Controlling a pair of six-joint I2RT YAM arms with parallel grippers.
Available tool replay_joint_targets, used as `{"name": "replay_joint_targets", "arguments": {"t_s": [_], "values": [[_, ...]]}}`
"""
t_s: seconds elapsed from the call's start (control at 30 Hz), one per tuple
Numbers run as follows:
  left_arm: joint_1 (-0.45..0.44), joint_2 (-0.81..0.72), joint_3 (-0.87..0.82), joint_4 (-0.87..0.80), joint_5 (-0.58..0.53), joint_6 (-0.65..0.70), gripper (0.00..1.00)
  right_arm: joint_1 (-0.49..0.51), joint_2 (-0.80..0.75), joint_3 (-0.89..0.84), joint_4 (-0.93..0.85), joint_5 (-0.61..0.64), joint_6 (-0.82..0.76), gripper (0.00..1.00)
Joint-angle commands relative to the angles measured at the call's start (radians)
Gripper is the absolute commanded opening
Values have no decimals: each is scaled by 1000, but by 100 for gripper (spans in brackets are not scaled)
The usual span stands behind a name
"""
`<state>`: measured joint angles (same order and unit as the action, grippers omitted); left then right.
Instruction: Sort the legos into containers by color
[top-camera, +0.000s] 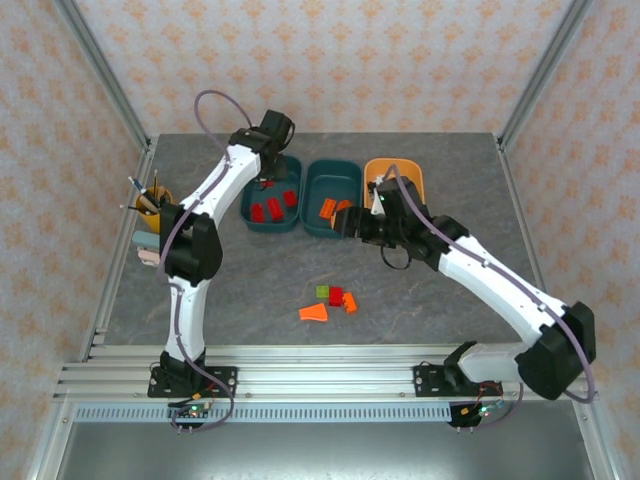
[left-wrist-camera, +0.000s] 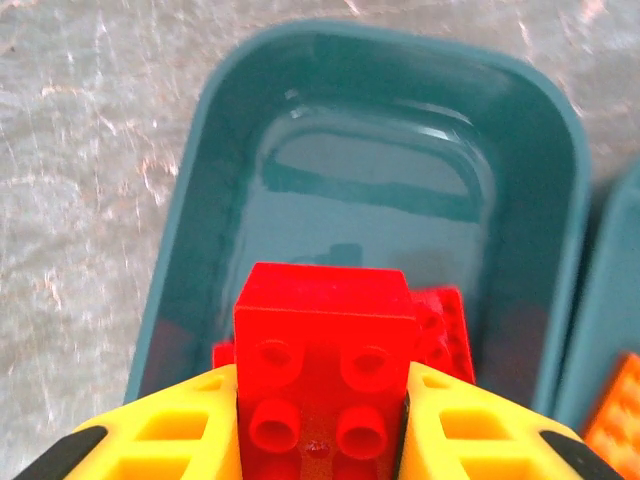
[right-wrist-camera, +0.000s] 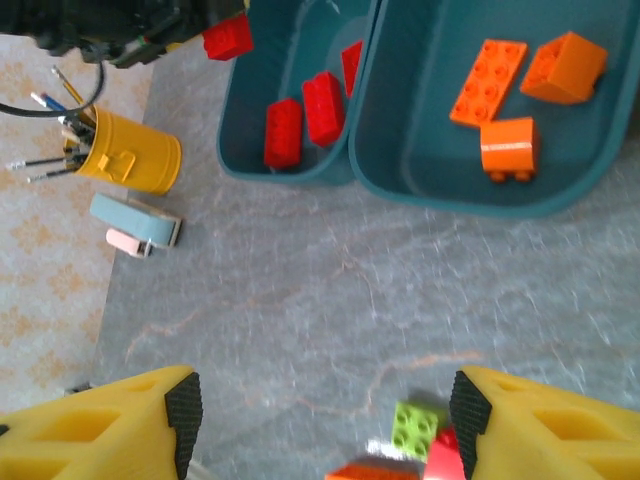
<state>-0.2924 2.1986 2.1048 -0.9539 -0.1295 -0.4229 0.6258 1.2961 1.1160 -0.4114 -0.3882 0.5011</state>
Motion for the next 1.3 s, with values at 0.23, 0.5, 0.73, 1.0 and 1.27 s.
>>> {"name": "replay_joint_targets", "arguments": {"t_s": [0.23,0.5,0.73,1.0,1.27], "values": [[21,243,256,-76,-194,20,34,3,120,105,124,39,83,69],[17,321,262,-80,-202,-5,41,3,106,78,96,50,96,69],[13,304,245,-94,-193,-10,54,2,102,73,18,52,47,69],[-28,147,231,-100,-192,-23,67,10,55,60,-230,135,-192,68],[-84,-255,-167,30,-52,-143,72,117,11,-58,-497,127,-289,65]]}}
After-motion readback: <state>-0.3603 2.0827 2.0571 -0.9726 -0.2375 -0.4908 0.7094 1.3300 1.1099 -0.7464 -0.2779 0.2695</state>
